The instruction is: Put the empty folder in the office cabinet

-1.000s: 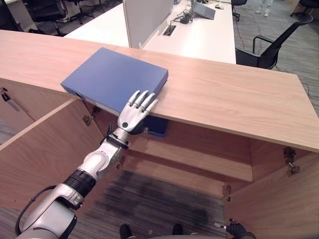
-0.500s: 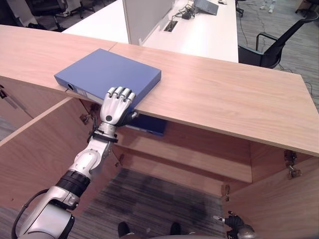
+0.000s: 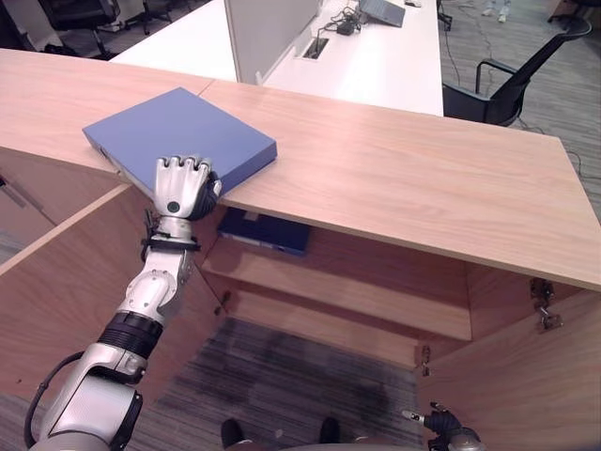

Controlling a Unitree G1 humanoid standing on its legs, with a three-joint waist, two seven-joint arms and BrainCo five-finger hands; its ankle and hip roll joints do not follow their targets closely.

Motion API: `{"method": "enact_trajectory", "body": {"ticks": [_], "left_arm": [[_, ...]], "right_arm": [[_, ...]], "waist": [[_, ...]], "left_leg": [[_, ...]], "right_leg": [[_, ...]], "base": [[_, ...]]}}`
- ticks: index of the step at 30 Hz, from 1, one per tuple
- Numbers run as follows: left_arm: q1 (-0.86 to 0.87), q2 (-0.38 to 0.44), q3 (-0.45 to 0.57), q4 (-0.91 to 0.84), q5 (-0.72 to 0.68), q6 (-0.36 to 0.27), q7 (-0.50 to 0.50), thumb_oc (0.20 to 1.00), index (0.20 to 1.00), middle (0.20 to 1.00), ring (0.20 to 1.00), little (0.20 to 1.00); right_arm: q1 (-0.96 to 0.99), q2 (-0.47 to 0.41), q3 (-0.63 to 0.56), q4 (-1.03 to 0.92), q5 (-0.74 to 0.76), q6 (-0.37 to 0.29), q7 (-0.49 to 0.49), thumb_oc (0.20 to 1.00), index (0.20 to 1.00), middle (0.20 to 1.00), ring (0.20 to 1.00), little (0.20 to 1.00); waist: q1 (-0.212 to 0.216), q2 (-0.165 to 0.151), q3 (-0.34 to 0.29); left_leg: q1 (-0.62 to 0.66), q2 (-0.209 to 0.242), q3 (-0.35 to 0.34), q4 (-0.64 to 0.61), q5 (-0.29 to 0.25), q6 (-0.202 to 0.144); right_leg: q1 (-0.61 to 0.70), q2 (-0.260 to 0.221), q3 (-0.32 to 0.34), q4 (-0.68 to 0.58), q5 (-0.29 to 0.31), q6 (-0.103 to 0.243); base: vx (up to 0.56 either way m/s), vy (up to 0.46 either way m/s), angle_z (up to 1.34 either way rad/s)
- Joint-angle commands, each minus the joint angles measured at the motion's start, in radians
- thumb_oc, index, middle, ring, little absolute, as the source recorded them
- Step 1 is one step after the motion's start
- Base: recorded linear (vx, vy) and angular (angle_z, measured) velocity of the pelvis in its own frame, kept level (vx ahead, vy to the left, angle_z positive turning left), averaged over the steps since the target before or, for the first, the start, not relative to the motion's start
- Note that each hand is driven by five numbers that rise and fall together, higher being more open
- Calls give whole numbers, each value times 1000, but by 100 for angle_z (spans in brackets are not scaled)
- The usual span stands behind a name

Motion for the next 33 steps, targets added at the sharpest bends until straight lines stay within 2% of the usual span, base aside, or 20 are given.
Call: {"method": "enact_trajectory", "body": {"ticks": [1, 20, 29, 33], "left_arm": [[85, 26, 19, 140, -55, 29, -51, 200, 200, 200, 200, 200], [80, 41, 12, 102, -71, 9, -42, 200, 200, 200, 200, 200], [29, 29, -48, 48, -120, -63, -64, 200, 200, 200, 200, 200], [51, -3, -63, 4, -145, -98, -97, 200, 200, 200, 200, 200]], "right_arm": [[-16, 3, -2, 3, 18, 3, 0, 1000, 1000, 1000, 1000, 1000], [-19, 3, 4, 3, 18, 3, -4, 1000, 1000, 1000, 1000, 1000], [-17, -5, -2, 15, 20, 7, -13, 1000, 1000, 1000, 1000, 1000], [-9, -1, -13, 25, 21, 16, -19, 1000, 1000, 1000, 1000, 1000]], "waist": [[-11, -52, -40], [-7, -47, -49], [-19, -40, -45], [-27, -38, -45]], "left_leg": [[-148, 19, -53, 63, -70, -26], [-151, 26, -53, 71, -66, -35], [-127, 23, -41, 68, -70, -33], [-117, 21, -37, 66, -73, -31]], "right_leg": [[-10, -14, 28, 3, -107, 68], [2, -9, 40, 3, -117, 58], [18, -12, 43, 3, -119, 58], [23, -13, 49, 3, -119, 57]], "base": [[0, 0, 0], [0, 0, 0], [0, 0, 0], [0, 0, 0]]}}
